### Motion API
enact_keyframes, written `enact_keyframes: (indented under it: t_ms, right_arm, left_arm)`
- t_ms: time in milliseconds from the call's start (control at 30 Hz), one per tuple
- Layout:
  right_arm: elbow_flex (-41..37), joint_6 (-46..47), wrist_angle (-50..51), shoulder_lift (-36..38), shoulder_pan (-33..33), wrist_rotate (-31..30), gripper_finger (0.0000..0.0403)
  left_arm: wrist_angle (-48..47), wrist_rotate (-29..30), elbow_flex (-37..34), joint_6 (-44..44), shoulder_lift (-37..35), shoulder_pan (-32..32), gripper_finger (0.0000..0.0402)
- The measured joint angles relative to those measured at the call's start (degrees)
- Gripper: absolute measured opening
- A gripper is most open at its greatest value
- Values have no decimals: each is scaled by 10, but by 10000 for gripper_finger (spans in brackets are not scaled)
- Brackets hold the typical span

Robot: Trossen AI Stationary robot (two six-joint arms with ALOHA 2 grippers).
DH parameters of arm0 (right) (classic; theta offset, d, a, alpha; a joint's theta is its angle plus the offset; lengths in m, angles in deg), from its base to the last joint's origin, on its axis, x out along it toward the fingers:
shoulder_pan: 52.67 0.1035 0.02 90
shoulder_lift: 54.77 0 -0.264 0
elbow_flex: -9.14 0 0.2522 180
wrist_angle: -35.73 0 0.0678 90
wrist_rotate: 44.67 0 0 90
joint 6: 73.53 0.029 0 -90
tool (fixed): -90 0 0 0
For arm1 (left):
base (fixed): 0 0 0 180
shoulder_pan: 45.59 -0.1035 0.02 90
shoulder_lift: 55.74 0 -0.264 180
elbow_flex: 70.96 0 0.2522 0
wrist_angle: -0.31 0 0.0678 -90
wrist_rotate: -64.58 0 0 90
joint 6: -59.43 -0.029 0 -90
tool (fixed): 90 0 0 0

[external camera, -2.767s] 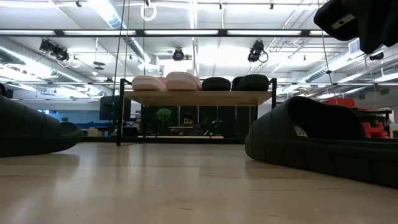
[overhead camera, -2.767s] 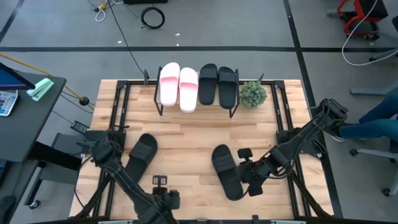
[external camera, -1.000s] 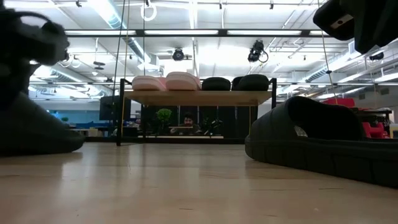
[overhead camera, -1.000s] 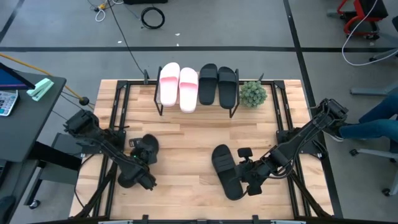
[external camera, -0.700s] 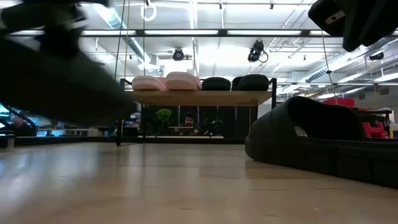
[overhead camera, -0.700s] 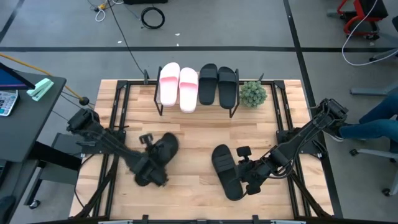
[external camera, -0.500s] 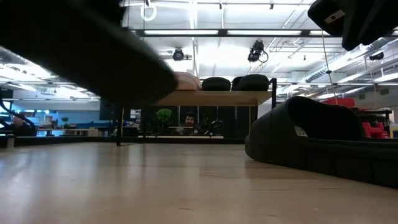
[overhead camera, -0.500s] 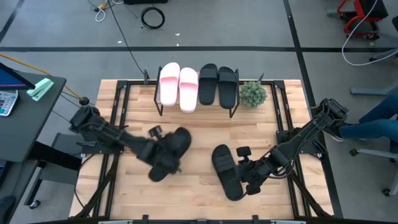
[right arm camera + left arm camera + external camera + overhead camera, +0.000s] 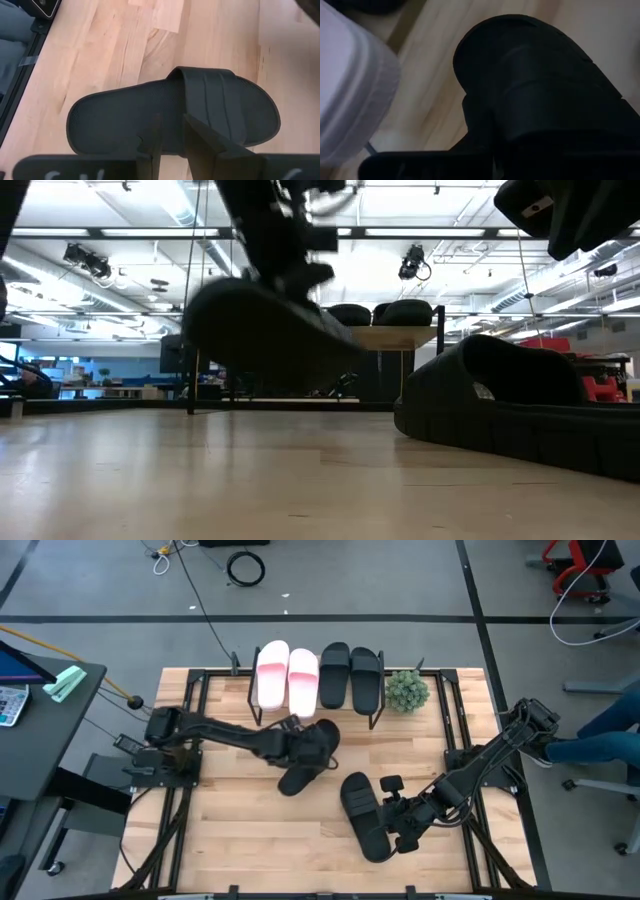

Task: Pick and place slides into the shelf
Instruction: Put the black slipper under the shelf

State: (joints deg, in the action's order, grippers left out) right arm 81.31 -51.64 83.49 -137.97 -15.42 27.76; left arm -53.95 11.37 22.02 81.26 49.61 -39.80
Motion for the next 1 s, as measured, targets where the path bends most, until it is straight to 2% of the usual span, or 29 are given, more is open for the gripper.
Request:
enact_keyframes:
  t_ms: [167,367,500,800,1000]
  right_arm:
    - [0,-2,1,0,0,0,82]
    - [0,-10,1,0,0,0,82]
    - [0,-10,1,0,0,0,82]
    - [0,-6,1,0,0,0,82]
    - [0,-5,1,0,0,0,82]
  left_arm:
    - [51,-12,0,-15,45,-39,51]
    - [79,-50,3,-62,74,-62,61]
    - [84,-53,10,-60,75,-55,85]
    - [71,-83,78,-60,77,-20,168]
    - [6,-114,124,-59,76,3,181]
